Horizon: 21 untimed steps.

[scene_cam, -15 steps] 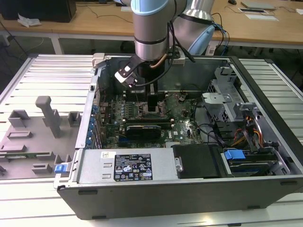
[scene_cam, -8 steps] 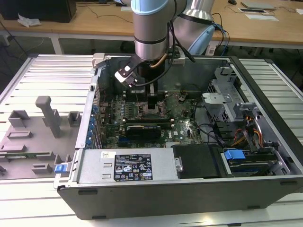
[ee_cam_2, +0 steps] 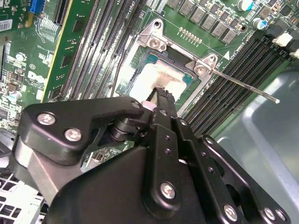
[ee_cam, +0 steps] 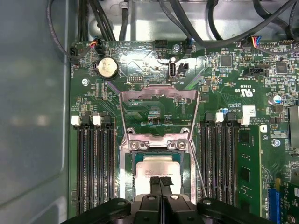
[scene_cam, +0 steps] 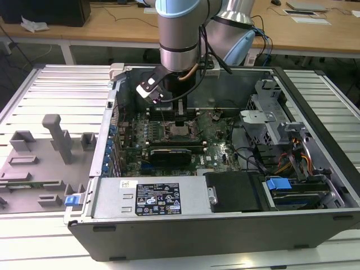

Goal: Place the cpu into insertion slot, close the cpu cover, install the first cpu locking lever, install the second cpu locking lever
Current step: 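Place the cpu into insertion slot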

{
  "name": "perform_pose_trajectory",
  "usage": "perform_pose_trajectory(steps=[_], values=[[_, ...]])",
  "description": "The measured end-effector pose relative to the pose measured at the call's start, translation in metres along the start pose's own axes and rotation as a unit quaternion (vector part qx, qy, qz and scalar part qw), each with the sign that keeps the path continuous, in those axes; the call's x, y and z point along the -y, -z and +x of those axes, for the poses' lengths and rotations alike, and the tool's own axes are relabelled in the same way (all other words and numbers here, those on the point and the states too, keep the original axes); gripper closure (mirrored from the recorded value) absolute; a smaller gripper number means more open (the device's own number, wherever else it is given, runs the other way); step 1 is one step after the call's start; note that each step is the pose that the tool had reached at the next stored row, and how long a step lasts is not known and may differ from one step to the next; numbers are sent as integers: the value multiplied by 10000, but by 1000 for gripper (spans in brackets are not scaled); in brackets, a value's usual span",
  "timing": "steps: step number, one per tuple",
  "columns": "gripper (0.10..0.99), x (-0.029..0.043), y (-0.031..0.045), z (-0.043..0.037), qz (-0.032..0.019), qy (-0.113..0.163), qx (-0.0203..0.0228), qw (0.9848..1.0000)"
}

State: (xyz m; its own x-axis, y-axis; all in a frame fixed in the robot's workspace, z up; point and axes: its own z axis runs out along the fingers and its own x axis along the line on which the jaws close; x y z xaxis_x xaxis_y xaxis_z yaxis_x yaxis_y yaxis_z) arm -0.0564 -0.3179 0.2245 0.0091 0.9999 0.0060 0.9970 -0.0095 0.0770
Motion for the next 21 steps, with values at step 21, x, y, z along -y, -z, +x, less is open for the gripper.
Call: perform_pose_trajectory(steps=[21], values=[[980, -34, 445, 3, 0, 0, 1, 10000]])
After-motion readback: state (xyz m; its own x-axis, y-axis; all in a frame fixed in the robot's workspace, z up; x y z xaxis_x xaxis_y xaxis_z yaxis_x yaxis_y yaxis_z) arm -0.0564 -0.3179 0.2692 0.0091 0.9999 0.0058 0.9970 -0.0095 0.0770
